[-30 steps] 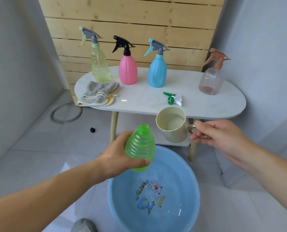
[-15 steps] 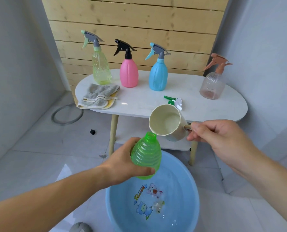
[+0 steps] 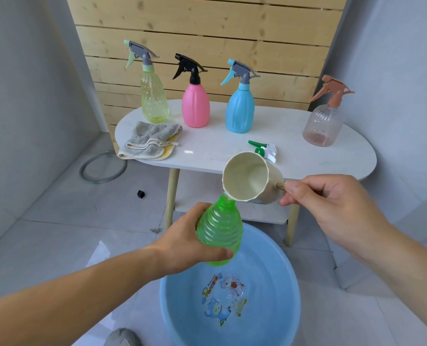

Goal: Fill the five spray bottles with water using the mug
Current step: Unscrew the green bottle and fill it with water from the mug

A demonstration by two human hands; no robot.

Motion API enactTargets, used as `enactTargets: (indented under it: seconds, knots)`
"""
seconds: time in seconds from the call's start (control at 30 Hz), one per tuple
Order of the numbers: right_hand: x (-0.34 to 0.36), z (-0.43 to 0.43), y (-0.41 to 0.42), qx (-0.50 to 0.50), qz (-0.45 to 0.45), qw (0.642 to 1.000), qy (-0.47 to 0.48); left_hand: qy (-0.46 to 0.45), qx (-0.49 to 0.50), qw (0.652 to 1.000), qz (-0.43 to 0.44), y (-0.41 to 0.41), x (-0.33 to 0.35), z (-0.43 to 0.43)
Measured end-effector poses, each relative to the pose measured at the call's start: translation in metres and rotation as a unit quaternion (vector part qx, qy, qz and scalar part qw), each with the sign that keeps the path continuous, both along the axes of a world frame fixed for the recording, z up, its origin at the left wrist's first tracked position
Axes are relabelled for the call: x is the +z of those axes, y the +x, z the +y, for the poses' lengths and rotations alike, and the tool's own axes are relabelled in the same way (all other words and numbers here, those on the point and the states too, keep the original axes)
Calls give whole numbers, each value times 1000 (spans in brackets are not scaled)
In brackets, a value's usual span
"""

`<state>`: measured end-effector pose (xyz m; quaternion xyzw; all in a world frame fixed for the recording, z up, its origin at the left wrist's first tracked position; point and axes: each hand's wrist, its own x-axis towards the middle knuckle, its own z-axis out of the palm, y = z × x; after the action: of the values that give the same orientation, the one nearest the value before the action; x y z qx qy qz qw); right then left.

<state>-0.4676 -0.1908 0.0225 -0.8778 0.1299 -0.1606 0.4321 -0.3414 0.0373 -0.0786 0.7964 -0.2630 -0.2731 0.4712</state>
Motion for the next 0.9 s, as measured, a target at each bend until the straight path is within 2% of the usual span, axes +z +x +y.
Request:
enactTargets:
  seconds: [0.43,0.67,0.73,0.8,0.9]
  knots:
    - [-3,-3,2,9,-20,1000,-22,3,-1,1000,1,2,0,-2]
    - [-2,-3,1,3,-32,999,-2,-1,2,1000,4,2,1,-1]
    - [-2,-3,2,-9,-19,999,39,-3,4,1000,6,2,0,-1]
    - [-5,-4,6,-25,2,992,122,-6,5,1000,7,3,-1,-1]
    - [-18,-11,15,-45,14,963,266,-12,8,1000,10,3,-1,0]
